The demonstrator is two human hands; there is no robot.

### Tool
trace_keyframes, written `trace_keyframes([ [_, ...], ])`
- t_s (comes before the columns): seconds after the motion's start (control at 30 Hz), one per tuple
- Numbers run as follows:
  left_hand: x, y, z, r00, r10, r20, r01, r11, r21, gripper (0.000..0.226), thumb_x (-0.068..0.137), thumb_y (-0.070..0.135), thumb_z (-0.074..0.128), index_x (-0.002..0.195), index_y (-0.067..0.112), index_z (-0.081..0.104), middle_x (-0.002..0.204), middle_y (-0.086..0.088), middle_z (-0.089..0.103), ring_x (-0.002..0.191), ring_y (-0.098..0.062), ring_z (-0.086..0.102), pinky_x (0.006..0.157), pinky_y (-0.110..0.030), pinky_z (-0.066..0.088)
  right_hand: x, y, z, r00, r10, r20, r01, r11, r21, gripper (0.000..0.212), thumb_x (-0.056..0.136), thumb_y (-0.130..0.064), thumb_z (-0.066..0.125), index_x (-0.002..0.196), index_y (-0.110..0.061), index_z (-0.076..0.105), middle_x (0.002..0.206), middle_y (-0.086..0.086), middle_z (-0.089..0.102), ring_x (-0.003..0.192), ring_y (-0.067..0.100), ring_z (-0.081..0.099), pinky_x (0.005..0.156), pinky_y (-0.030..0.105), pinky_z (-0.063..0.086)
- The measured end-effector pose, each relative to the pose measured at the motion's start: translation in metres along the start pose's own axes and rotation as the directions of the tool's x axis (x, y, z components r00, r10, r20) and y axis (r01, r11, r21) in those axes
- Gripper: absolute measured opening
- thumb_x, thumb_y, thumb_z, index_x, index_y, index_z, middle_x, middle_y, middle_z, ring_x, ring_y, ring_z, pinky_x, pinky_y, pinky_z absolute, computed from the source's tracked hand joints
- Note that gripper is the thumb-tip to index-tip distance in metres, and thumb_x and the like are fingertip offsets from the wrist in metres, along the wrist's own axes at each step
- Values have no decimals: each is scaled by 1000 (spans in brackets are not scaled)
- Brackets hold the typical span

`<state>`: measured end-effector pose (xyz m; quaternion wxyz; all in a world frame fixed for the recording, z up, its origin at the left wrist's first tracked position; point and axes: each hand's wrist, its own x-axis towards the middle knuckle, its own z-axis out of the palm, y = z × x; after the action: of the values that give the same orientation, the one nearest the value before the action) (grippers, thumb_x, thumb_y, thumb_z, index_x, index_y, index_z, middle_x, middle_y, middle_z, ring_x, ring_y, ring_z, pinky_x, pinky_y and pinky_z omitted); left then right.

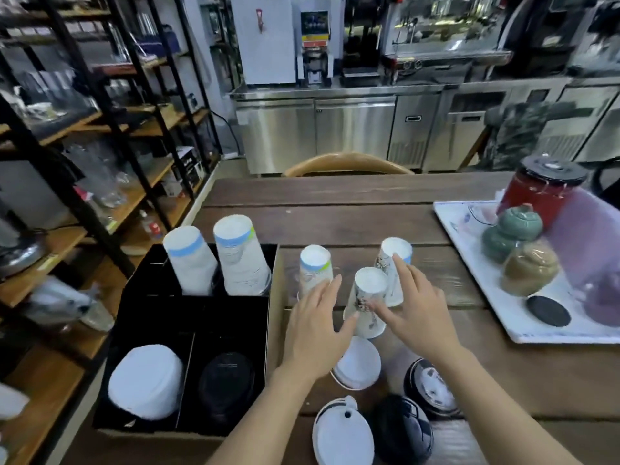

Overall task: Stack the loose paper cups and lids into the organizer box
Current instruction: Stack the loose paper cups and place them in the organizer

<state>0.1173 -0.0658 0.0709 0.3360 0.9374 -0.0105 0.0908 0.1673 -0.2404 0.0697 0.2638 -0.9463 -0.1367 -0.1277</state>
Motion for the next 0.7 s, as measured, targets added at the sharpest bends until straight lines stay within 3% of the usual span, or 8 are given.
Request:
trace_keyframes([
  [0.13, 18, -3, 16, 993, -25, 116, 31, 998, -52, 72, 86, 45, 52, 147, 28, 18, 154, 8, 27, 141, -11, 23, 116, -36, 22, 1, 18, 21, 996, 20, 92, -23, 999, 32, 85, 80, -54, 56, 147, -25, 12, 144, 2, 42, 124, 24, 46, 91, 41, 37],
  [0.27, 36, -6, 26, 974, -100, 203, 131, 980, -147, 74, 88, 30, 56, 147, 28, 11, 157, 7, 19, 143, -12, 16, 118, -40, 19, 7, 28, 34, 982, 65, 176, -85, 990, 112, 93, 79, -52, 62, 148, -28, 3, 147, -3, 41, 127, 22, 45, 92, 40, 39],
  [0.37, 46, -6, 32, 949, -158, 273, 221, 950, -219, 81, 88, 23, 58, 147, 30, 5, 158, 4, 15, 144, -14, 14, 117, -44, 21, 14, 34, 42, 962, 110, 250, -154, 974, 165, 96, 78, -48, 65, 147, -30, 0, 144, -4, 46, 119, 28, 54, 93, 41, 41],
  [0.53, 51, -10, 42, 897, -223, 381, 333, 908, -253, 87, 84, 9, 58, 145, 34, 1, 153, -6, 26, 140, -15, 25, 113, -39, 28, 16, 40, 56, 929, 140, 343, -242, 930, 277, 78, 76, -29, 68, 139, -26, 21, 135, -1, 55, 121, 29, 53, 98, 40, 40],
  [0.7, 51, -8, 47, 903, -229, 363, 325, 917, -231, 76, 80, 4, 57, 138, 33, 18, 143, -2, 38, 133, -21, 34, 108, -42, 34, 21, 39, 60, 938, 103, 330, -215, 922, 322, 70, 72, -33, 72, 128, -28, 30, 119, -15, 51, 118, 19, 49, 98, 42, 39],
])
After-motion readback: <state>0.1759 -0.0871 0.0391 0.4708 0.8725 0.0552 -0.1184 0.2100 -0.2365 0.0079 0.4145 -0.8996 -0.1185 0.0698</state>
